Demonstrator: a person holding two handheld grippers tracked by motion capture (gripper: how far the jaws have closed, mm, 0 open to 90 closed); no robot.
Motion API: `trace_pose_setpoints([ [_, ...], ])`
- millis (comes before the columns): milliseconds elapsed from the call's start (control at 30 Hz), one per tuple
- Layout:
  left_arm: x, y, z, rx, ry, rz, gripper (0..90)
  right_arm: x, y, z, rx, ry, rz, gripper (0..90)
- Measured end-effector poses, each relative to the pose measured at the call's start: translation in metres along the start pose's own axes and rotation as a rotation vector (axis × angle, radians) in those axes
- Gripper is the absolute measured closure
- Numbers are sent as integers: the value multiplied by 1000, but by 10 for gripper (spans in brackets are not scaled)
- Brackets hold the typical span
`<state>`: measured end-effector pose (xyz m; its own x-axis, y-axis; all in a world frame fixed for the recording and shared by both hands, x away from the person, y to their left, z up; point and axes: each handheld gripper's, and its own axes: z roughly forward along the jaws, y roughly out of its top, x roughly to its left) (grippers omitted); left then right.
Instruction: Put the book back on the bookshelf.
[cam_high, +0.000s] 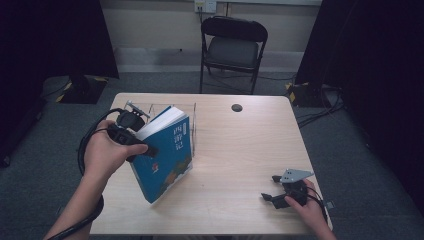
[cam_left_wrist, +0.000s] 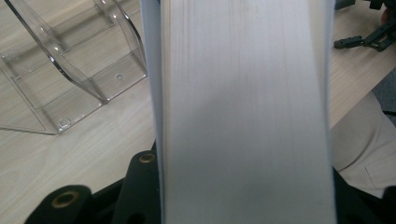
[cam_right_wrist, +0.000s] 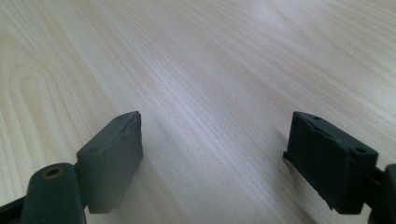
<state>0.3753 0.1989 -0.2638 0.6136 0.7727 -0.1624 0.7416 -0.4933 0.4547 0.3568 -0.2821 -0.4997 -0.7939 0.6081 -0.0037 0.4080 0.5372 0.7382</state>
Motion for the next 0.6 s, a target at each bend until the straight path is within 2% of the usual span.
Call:
trace_pose_setpoints([
  [133,-1,4,1,15,23,5,619,0,0,0,0,0,0,177],
  [333,3,6,4,-12,43,-37,619,0,0,0,0,0,0,177],
  [567,5,11,5,-7,66,-62,619,0,0,0,0,0,0,177],
  [600,5,12,6,-10,71,-56,619,0,0,0,0,0,0,177],
])
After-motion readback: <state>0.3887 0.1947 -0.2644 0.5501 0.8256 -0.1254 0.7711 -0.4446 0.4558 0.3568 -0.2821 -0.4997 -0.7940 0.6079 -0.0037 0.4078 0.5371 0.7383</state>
